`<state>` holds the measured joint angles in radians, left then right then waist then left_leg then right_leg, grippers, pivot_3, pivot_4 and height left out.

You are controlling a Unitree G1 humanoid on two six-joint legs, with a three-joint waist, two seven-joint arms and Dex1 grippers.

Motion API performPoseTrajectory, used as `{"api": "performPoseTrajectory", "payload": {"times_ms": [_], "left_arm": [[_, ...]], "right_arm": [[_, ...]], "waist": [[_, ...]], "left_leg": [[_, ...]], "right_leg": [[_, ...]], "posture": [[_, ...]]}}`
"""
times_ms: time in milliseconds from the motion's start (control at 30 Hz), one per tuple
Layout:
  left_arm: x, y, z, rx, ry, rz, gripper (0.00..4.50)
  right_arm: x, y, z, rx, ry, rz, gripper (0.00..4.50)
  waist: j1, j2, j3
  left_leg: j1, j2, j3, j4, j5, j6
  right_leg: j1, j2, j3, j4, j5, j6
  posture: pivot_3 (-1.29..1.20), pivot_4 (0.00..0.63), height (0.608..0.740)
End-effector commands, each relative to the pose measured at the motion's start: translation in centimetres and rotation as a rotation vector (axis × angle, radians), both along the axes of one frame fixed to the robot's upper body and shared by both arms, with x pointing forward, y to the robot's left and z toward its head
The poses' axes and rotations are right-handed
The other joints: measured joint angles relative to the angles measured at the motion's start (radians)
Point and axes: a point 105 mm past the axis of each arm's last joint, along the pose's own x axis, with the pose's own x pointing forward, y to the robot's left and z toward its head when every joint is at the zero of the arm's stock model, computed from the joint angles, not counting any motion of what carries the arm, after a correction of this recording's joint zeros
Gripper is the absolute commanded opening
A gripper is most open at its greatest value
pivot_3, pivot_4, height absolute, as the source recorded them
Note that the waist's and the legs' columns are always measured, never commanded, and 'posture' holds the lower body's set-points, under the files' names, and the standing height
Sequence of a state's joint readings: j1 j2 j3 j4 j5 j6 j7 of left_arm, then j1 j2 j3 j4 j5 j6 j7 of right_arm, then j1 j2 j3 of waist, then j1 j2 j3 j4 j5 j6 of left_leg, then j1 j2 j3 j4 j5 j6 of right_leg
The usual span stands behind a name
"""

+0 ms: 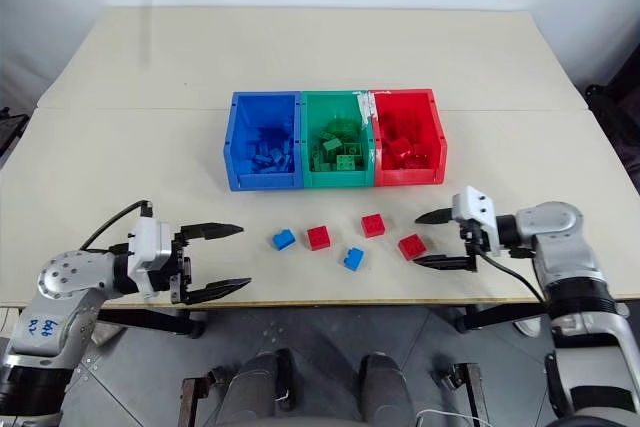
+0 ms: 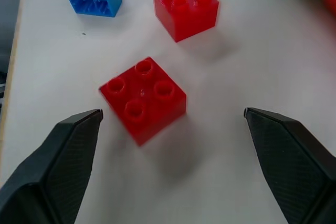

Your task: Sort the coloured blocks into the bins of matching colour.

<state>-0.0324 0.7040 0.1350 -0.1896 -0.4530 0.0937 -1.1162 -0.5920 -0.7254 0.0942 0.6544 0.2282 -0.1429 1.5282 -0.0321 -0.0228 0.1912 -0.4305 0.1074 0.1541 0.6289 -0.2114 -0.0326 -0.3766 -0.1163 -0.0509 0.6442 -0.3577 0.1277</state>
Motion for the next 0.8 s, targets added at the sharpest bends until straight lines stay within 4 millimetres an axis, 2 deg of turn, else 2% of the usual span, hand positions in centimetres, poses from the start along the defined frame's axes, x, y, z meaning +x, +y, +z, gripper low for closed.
{"api": "performPoseTrajectory", "payload": {"times_ms": [33,200,233,300,400,467,500,633,700,767,800], "left_arm": [[-0.6,-0.1,1.1,-0.002,-0.054,-0.012,4.5],[-0.8,0.0,0.9,-0.008,-0.053,0.009,4.5],[-0.8,0.0,1.0,-0.013,-0.054,0.016,4.5],[-0.8,0.0,1.1,-0.032,-0.054,0.031,4.5],[0.0,0.0,3.5,-0.206,-0.056,0.114,4.5],[0.4,0.1,4.3,-0.256,-0.052,0.153,4.5],[0.4,0.1,4.4,-0.257,-0.054,0.155,4.5],[0.6,0.2,4.3,-0.214,-0.084,0.174,4.5],[0.8,0.4,4.2,-0.197,-0.092,0.189,4.5],[0.9,0.6,4.1,-0.186,-0.094,0.203,4.5],[0.9,0.7,4.0,-0.18,-0.097,0.207,4.5]], "right_arm": [[-0.5,0.4,-0.3,-0.013,0.031,0.079,3.18],[-0.7,0.6,0.1,0.02,0.013,0.09,1.57],[-0.5,0.8,0.9,0.057,-0.003,0.071,1.45],[-0.1,1.1,2.3,0.128,-0.025,0.037,1.47],[2.2,1.3,6.0,0.263,-0.122,-0.118,1.47],[3.2,1.1,7.3,0.287,-0.16,-0.189,1.47],[3.6,1.1,7.6,0.287,-0.173,-0.218,1.47],[7.8,0.8,11.1,0.381,-0.302,-0.453,1.47],[9.1,0.8,11.6,0.387,-0.32,-0.521,1.47],[9.7,0.8,11.3,0.364,-0.308,-0.546,2.18],[9.8,1.0,11.3,0.357,-0.32,-0.541,2.4]], "waist": [[0.001,0.0,0.0],[0.001,0.0,0.0],[0.001,0.0,0.0],[0.001,0.0,0.0],[0.0,0.0,0.0],[-0.001,0.0,0.0],[-0.001,0.0,0.0],[-0.009,0.0,0.0],[-0.013,0.0,0.0],[-0.011,0.0,0.0],[-0.009,0.0,0.0]], "left_leg": [[0.0,0.0,0.0,0.0,0.0,0.0],[0.0,0.0,0.0,0.0,0.0,0.0],[0.0,0.0,0.0,0.0,0.0,0.0],[0.0,0.0,0.0,0.0,0.0,0.0],[0.0,0.001,0.0,0.0,0.0,0.0],[0.0,0.001,-0.002,0.0,0.0,0.0],[0.0,0.001,-0.002,0.0,0.0,0.0],[0.0,0.001,0.001,0.0,0.0,-0.001],[0.0,0.001,0.002,0.0,0.0,-0.001],[0.0,0.001,0.002,-0.001,0.0,-0.001],[-0.001,0.001,0.002,-0.001,-0.001,-0.001]], "right_leg": [[0.0,0.0,0.0,0.0,0.0,0.0],[0.0,0.0,0.0,0.0,0.0,0.0],[0.0,0.0,0.0,0.0,0.0,0.0],[0.0,0.0,0.0,0.0,0.0,0.0],[0.0,0.0,0.0,0.0,0.0,0.0],[0.0,0.0,0.001,0.001,0.0,0.0],[0.0,0.0,0.001,0.002,0.0,0.0],[-0.001,0.0,0.001,0.002,0.0,0.0],[-0.002,0.0,0.001,0.002,0.0,0.0],[-0.002,0.0,0.001,0.001,0.0,0.0],[-0.002,0.0,0.0,0.001,0.0,0.0]], "posture": [[0.0,0.15,0.74],[0.0,0.15,0.74],[0.0,0.15,0.74],[0.0,0.15,0.74],[0.0,0.15,0.74],[0.0,0.15,0.74],[0.0,0.15,0.74],[0.0,0.15,0.74],[0.0,0.15,0.74],[0.0,0.15,0.74],[0.0,0.15,0.74]]}}
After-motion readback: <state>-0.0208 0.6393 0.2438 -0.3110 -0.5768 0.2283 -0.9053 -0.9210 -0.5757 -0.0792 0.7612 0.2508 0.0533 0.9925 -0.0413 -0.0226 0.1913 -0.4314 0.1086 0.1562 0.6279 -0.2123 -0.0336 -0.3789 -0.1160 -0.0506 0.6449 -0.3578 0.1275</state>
